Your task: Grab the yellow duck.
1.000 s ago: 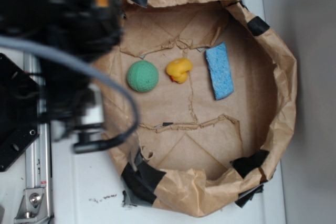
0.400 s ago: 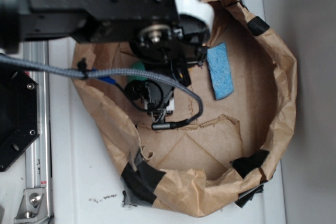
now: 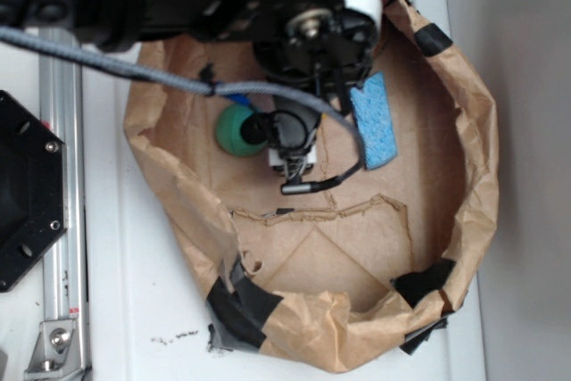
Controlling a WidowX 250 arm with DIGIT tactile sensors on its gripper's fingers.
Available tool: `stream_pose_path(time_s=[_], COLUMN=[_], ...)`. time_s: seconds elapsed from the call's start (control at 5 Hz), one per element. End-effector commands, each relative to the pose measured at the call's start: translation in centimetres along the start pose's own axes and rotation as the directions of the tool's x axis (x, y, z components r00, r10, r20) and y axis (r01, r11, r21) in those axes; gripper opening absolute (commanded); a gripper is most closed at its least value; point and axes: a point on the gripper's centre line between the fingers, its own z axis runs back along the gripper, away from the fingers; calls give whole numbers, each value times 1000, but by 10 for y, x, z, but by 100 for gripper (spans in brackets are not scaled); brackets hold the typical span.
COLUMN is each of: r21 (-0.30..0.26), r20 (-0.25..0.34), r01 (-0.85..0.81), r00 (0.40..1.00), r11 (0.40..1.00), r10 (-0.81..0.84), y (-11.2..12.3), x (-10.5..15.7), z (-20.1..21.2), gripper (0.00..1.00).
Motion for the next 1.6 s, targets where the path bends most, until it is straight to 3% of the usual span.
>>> stream_pose_path(time_s=[0.0,0.6,0.8,1.0,1.4], r21=[54,68,89,74,57], r20=[40,28,-24,-11,72], r01=[38,9,68,71,65], r00=[998,1000,998,997,995], r11=[998,998,994,995,996], r10=[-40,-11,-66,-71,-69], y=[23,10,3,5,11], x=[8,22,20,16,11], z=[5,-32,-40,-36,-16], gripper=[100,100,100,100,100])
